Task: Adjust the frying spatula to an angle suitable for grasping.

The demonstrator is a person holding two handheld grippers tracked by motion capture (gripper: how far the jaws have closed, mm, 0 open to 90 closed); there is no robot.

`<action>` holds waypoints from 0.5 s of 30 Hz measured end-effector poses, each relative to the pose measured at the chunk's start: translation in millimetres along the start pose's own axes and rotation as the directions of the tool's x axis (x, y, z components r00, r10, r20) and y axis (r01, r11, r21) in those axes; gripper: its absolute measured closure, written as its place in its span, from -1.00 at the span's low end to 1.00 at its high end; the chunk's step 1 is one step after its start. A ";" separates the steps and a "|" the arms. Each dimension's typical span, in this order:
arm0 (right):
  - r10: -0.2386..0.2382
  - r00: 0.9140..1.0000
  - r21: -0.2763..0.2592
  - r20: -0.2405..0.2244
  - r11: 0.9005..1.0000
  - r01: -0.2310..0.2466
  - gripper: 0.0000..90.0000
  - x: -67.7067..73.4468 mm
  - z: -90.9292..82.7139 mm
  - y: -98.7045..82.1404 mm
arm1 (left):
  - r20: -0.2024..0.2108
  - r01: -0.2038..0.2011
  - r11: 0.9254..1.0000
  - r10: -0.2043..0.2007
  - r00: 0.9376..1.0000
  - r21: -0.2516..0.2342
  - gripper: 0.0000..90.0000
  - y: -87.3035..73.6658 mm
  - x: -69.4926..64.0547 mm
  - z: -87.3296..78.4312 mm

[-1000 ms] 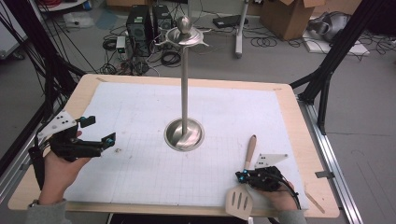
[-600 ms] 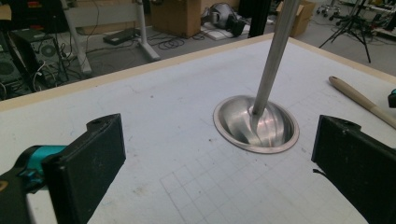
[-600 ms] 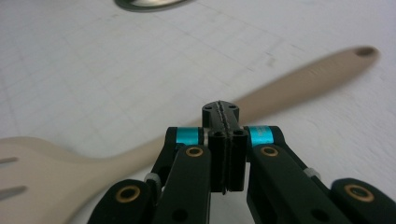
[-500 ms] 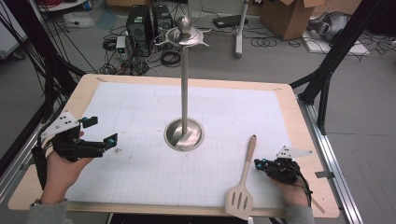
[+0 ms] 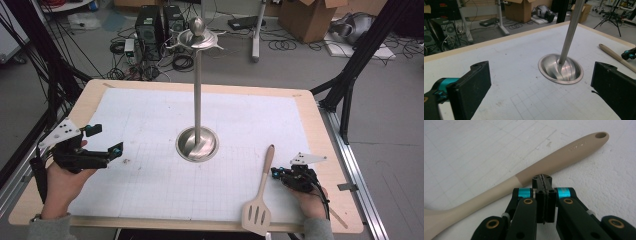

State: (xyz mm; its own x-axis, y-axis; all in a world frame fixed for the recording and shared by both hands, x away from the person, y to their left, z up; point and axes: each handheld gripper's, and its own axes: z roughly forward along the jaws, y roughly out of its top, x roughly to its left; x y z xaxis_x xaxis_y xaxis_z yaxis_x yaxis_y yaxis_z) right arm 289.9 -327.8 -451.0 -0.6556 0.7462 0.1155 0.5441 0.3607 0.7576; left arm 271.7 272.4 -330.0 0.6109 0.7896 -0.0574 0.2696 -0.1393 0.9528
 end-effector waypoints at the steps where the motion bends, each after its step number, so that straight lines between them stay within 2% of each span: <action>1: 0.000 1.000 -0.001 0.000 1.000 0.000 1.00 0.0 0.7 0.4 | 0.002 0.000 1.000 0.000 1.000 -0.003 -0.93 0.0 0.2 -0.4; 5: -0.013 1.000 0.002 0.008 1.000 0.013 1.00 0.4 2.7 2.1 | 0.022 -0.002 1.000 0.003 1.000 -0.024 -0.93 0.1 -0.1 -1.3; 15: -0.005 1.000 0.004 -0.006 1.000 0.005 1.00 -0.9 5.1 3.8 | 0.075 -0.012 0.998 0.016 0.997 -0.055 -0.93 0.7 -2.6 -2.2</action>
State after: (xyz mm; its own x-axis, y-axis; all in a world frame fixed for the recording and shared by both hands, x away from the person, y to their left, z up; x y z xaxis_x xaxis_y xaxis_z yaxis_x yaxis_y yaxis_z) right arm 295.3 -324.2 -451.5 -0.6612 0.7412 0.1156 0.5430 0.3666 0.7555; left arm 268.7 271.6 -328.5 0.6693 0.7402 -0.0642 0.2209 -0.1157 0.9684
